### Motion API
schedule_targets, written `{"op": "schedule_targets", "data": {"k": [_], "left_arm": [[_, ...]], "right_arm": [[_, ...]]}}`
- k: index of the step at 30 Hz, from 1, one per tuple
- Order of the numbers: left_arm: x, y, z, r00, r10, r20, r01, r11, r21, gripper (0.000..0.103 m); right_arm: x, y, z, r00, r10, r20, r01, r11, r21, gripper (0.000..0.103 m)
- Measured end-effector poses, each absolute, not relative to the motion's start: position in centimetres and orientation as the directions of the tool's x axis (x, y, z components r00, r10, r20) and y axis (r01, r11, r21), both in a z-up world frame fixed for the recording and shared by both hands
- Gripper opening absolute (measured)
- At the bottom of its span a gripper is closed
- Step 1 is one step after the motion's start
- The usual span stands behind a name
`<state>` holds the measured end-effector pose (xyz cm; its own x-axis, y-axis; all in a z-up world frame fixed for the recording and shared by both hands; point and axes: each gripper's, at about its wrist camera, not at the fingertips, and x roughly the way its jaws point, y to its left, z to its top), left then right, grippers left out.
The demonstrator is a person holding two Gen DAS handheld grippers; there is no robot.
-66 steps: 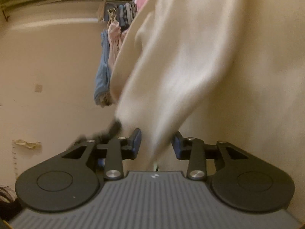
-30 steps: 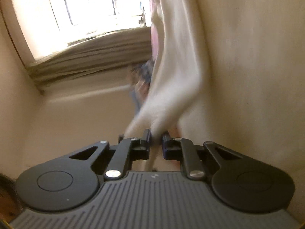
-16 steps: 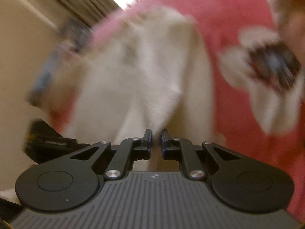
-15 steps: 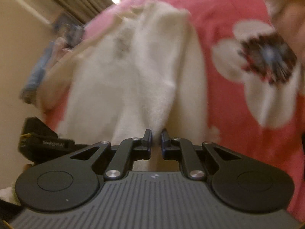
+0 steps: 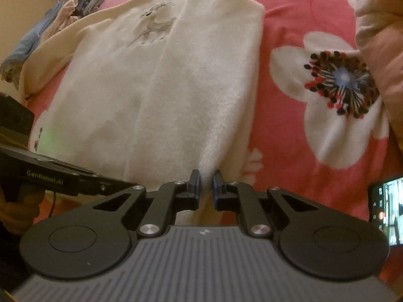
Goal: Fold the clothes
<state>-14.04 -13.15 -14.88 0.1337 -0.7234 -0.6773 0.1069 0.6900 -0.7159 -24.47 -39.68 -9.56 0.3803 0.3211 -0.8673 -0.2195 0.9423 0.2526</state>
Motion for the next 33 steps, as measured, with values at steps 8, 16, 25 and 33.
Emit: {"op": "schedule_targets", "data": {"k": [8, 16, 25, 33], "left_arm": [[-15.0, -12.4, -14.8, 0.18, -0.715, -0.676, 0.124, 0.698, -0.705, 0.005], [-15.4, -11.6, -12.6, 0.225, -0.692, -0.685, 0.183, 0.721, -0.668, 0.02], [-12.7, -13.6, -9.9, 0.323, -0.647, -0.691, 0.386, 0.756, -0.528, 0.021], [-10.5, -13.9, -13.5, 0.273, -0.658, -0.701, 0.329, 0.749, -0.575, 0.022]], "right_arm": [[-25.5, -39.0, -9.7, 0.467, 0.271, -0.841, -0.304, 0.943, 0.135, 0.016], [-24.3, -40.9, -7.4, 0.523, 0.261, -0.811, -0.252, 0.957, 0.145, 0.02], [-10.5, -38.4, -4.1, 0.68, 0.289, -0.674, -0.282, 0.951, 0.122, 0.02], [6.8, -33.7, -9.0, 0.579, 0.361, -0.731, -0.245, 0.932, 0.266, 0.019]]}}
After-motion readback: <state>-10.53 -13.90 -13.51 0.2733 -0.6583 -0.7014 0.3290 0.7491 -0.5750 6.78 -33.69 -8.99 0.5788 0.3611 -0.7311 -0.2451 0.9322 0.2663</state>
